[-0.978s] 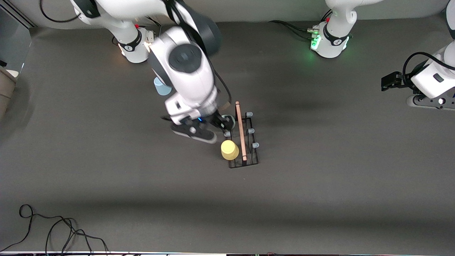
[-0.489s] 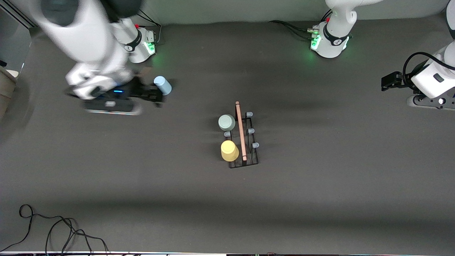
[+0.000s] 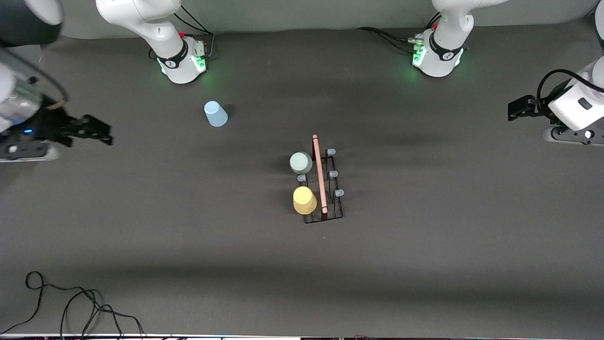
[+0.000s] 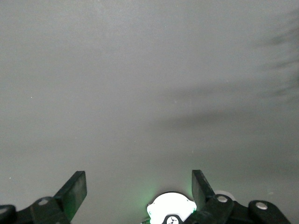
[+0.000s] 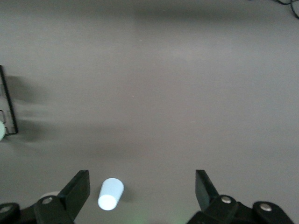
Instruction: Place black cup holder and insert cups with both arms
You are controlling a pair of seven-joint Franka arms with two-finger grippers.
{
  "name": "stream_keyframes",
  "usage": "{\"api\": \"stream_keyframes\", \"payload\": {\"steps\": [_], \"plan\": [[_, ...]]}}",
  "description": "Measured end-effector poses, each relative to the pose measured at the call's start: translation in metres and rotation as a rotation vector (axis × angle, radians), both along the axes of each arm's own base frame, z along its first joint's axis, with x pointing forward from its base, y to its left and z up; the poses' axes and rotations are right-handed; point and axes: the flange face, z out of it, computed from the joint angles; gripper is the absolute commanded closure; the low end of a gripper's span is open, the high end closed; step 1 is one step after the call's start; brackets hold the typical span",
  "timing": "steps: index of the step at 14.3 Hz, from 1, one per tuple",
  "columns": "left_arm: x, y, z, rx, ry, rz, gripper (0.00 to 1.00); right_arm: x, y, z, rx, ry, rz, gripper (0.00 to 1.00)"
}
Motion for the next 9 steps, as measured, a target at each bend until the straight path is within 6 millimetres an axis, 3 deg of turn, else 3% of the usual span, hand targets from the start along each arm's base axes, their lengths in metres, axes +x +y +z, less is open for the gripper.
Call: {"api": "stream_keyframes", "payload": {"steps": [2,3,9], "plan": [[0.0,0.0,0.0,0.0,0.0,0.0,0.0,0.0,-0.03,0.0,0.004,-0.001,0.019,0.0],[0.0,0.0,0.0,0.0,0.0,0.0,0.0,0.0,-0.036,0.0,0.005,-0.003,0.026,0.0],[0.0,0.0,0.0,0.0,0.001,0.0,0.0,0.001,-0.029,0.002,0.004,-0.009,0.043,0.0]]}}
